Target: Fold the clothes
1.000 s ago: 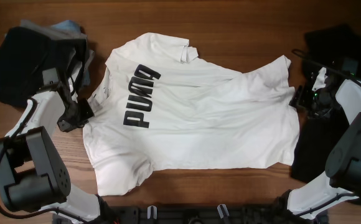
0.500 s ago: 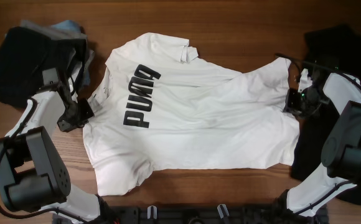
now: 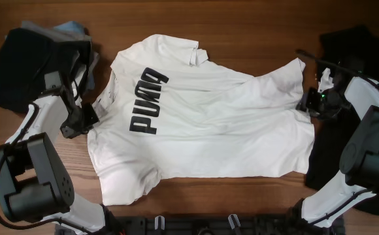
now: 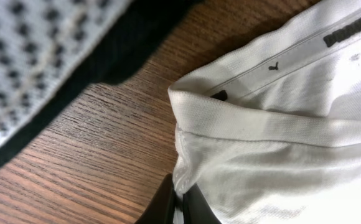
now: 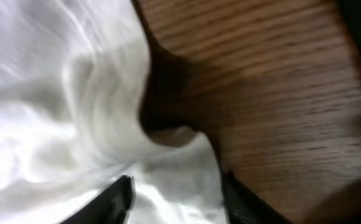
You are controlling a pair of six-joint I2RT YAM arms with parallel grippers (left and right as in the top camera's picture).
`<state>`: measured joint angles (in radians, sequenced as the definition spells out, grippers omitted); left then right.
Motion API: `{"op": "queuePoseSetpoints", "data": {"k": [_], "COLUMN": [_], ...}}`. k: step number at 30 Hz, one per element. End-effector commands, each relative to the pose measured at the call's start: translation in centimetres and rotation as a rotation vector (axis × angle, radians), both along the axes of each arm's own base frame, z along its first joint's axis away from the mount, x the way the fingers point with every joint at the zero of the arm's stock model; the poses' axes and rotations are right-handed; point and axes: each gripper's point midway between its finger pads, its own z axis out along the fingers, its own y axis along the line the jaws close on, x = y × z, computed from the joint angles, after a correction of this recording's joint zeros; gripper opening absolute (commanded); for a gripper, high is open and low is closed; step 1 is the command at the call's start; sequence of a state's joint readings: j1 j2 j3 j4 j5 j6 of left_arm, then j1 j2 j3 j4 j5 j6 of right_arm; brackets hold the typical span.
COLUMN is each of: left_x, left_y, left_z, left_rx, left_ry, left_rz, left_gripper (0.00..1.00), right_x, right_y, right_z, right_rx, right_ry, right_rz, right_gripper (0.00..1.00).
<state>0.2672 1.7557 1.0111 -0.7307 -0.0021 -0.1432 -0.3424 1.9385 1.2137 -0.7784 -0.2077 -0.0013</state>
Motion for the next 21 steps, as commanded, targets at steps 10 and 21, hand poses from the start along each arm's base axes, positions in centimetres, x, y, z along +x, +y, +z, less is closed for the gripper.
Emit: {"op": "queuePoseSetpoints", "data": {"k": [10, 21], "left_x": [0.4, 0.4], "left_y": [-0.2, -0.2], "left_z": [0.6, 0.6], "left_rx": [-0.004, -0.005], "left_ry": [-0.028, -0.027], "left_rz": [-0.007, -0.008], "left_gripper": [0.04, 0.04], "right_x": [1.7, -1.9], "right_y": [-1.6, -1.5], "right_z": [1.3, 2.3], "right_rx": [-0.072, -0.062], "right_ry": [-0.047, 0.107], "right_rz": [-0.061, -0.097], "right_gripper": [0.21, 0.68]}}
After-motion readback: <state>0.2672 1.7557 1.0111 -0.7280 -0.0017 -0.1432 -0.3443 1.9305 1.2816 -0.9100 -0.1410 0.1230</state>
